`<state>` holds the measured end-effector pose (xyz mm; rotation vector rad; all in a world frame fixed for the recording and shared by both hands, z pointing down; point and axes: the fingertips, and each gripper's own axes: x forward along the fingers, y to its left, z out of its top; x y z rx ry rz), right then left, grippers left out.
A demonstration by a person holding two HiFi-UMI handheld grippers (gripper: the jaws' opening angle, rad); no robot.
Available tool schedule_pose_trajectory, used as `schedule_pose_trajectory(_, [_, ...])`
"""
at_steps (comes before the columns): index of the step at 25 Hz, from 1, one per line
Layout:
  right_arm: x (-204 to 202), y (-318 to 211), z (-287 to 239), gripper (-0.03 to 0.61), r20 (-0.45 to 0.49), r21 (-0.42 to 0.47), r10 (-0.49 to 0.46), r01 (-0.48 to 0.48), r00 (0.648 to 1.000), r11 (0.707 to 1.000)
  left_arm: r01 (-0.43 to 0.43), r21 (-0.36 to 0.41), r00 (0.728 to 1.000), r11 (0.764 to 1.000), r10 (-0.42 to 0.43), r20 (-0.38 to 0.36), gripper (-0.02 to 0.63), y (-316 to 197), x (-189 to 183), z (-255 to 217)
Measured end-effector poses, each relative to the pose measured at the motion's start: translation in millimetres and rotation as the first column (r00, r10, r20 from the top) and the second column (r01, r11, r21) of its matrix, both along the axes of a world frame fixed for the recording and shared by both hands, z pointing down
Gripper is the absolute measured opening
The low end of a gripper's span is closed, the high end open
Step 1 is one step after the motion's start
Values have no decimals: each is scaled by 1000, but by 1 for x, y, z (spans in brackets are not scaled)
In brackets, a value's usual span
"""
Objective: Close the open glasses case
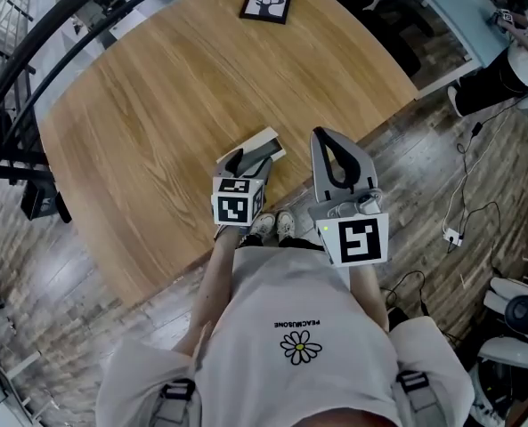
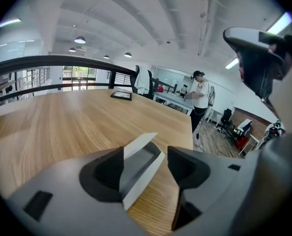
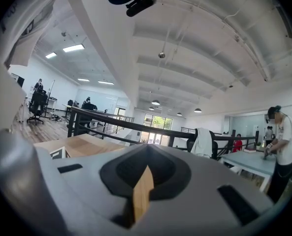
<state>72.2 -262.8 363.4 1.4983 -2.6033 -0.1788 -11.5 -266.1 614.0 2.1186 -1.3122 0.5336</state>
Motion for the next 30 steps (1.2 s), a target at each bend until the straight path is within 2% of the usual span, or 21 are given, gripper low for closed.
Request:
schedule_pose_trajectory(7, [4, -1, 3, 6, 18, -25, 3, -2, 1000, 1000, -7, -9, 1000, 1000, 7, 16, 275, 7, 4, 4])
schedule_pose_trajectory(22, [0, 11, 13, 6, -9, -53, -49, 48, 999, 997, -41, -71, 999, 997, 42, 18, 275, 30, 16, 24])
schedule_pose_trajectory(30, [3, 11, 14, 6, -31, -44, -39, 38, 999, 998, -56, -39, 998, 998, 57, 8, 275, 23, 25, 13])
